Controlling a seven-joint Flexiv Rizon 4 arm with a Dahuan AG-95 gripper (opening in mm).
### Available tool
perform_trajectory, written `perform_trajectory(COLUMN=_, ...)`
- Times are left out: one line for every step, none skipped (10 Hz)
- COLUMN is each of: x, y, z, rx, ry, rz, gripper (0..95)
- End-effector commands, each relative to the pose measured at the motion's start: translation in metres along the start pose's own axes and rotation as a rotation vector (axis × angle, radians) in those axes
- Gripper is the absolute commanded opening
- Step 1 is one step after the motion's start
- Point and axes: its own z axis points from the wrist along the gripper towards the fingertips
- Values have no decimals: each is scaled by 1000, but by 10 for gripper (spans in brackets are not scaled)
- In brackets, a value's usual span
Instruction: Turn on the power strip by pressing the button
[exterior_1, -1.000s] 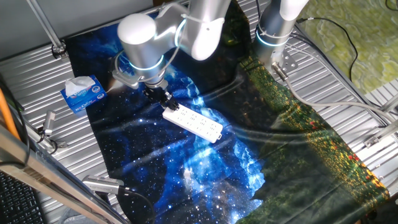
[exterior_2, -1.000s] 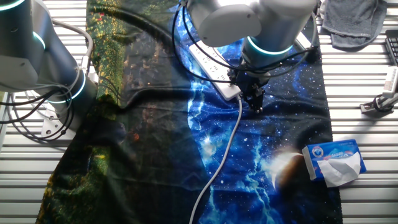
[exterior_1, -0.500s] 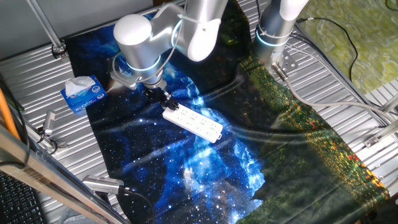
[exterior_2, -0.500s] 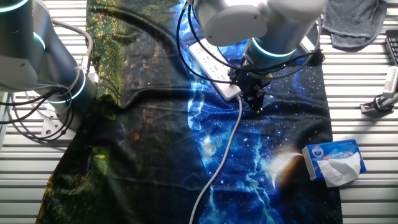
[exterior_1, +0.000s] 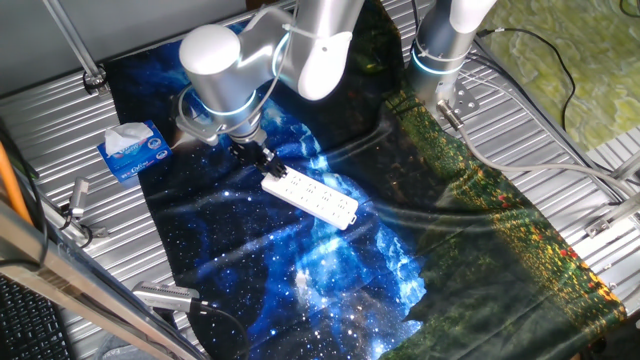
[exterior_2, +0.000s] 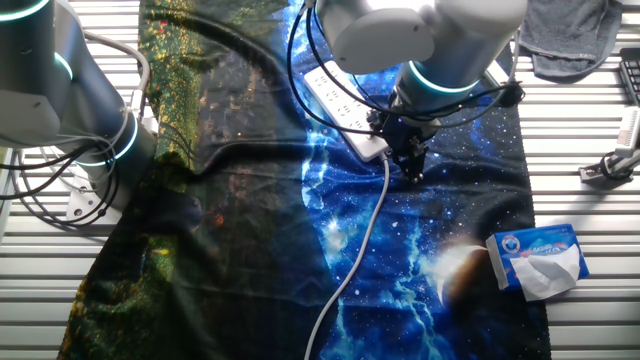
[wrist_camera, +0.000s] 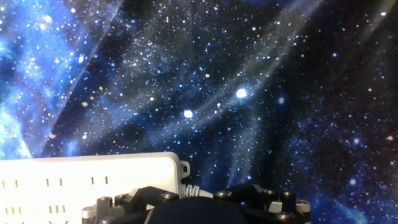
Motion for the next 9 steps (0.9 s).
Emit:
perform_trajectory(x=0, y=0, z=0, rx=-2, ry=2, rz=1, gripper=950)
perform_trajectory(x=0, y=0, z=0, rx=-3, ry=1, rz=4, gripper=950)
perform_trajectory(x=0, y=0, z=0, rx=-3, ry=1, rz=4, gripper=950)
perform_trajectory(x=0, y=0, z=0, rx=-2, ry=2, rz=4, gripper=950)
perform_trajectory(x=0, y=0, z=0, rx=-2, ry=3, rz=4, gripper=950)
perform_trajectory(x=0, y=0, z=0, rx=-2, ry=3, rz=6, gripper=950)
perform_trajectory(x=0, y=0, z=0, rx=-3, ry=3, rz=8, gripper=950)
perform_trajectory(x=0, y=0, z=0, rx=-2, ry=3, rz=9, gripper=950)
perform_trajectory(x=0, y=0, z=0, rx=-2, ry=3, rz=6, gripper=950)
